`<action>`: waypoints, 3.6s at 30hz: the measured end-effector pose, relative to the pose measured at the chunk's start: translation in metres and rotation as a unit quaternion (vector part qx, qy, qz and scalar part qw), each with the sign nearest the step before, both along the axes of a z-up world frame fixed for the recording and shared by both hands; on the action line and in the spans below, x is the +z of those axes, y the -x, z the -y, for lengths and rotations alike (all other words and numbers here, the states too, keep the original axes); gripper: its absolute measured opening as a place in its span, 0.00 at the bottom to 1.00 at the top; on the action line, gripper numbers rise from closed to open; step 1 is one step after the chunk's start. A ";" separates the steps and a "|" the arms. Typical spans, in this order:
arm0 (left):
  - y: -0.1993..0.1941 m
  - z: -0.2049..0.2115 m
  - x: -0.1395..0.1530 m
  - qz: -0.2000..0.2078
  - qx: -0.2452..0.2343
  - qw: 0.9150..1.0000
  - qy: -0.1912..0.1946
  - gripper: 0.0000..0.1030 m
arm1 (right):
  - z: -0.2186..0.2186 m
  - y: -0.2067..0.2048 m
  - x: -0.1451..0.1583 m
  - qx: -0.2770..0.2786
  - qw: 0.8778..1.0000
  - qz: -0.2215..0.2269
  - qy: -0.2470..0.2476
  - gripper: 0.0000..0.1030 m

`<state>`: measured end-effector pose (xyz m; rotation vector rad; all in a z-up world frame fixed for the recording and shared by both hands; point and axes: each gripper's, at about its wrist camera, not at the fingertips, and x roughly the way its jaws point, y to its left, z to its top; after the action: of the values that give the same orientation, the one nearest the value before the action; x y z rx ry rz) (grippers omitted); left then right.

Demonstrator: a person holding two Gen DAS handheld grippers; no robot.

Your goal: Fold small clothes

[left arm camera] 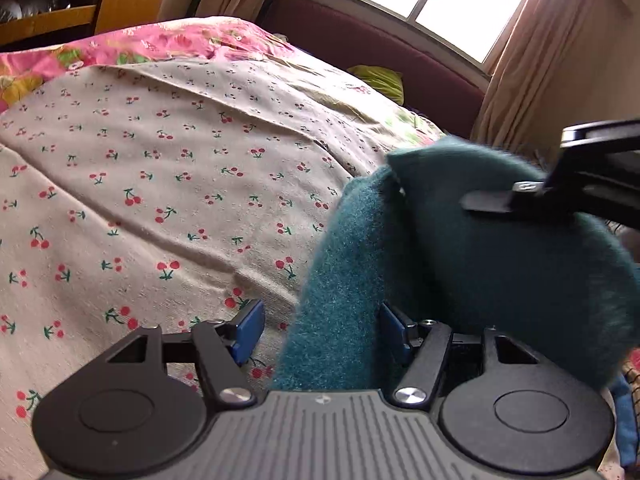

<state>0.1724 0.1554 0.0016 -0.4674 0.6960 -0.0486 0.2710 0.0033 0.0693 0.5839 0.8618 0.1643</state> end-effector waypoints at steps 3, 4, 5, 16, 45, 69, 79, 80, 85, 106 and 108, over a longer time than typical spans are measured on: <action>-0.002 -0.002 -0.001 -0.005 0.004 1.000 0.002 0.69 | -0.007 -0.002 -0.001 -0.003 1.000 -0.001 0.010 0.25; -0.002 -0.005 -0.002 -0.006 0.006 1.000 0.008 0.69 | -0.011 -0.002 -0.001 -0.001 1.000 -0.002 0.016 0.25; -0.002 -0.007 -0.003 -0.007 0.008 1.000 0.015 0.69 | -0.015 -0.004 -0.001 0.002 1.000 -0.005 0.026 0.25; 0.020 -0.029 0.006 0.012 0.067 0.996 0.052 0.70 | -0.027 0.001 0.022 0.057 0.998 -0.005 0.010 0.46; 0.052 0.033 0.077 0.192 -0.034 0.977 -0.088 0.34 | -0.017 -0.017 0.036 0.165 0.968 0.040 0.187 0.47; 0.051 -0.024 0.018 0.050 0.005 0.997 0.062 0.24 | -0.077 -0.034 0.021 0.154 0.965 0.042 0.206 0.16; 0.045 -0.029 0.002 -0.002 0.056 0.998 0.042 0.24 | -0.108 -0.038 -0.036 0.166 0.965 0.066 0.192 0.16; 0.045 -0.026 0.003 -0.002 0.057 0.998 0.026 0.25 | -0.108 -0.036 -0.037 0.172 0.963 0.073 0.193 0.17; 0.040 -0.020 0.001 -0.010 0.057 0.998 -0.003 0.29 | -0.077 -0.009 -0.005 0.183 0.960 0.114 0.180 0.22; 0.030 0.012 0.015 -0.029 0.043 0.991 -0.123 0.31 | 0.099 0.107 -0.034 0.073 0.991 0.069 0.087 0.25; 0.032 0.017 0.018 -0.033 0.036 0.989 -0.142 0.31 | 0.102 0.113 -0.037 0.075 0.991 0.072 0.079 0.25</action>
<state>0.1408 0.1388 0.0200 -0.2206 0.7384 0.1330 0.1584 -0.0991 0.0323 0.3538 0.7709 0.2691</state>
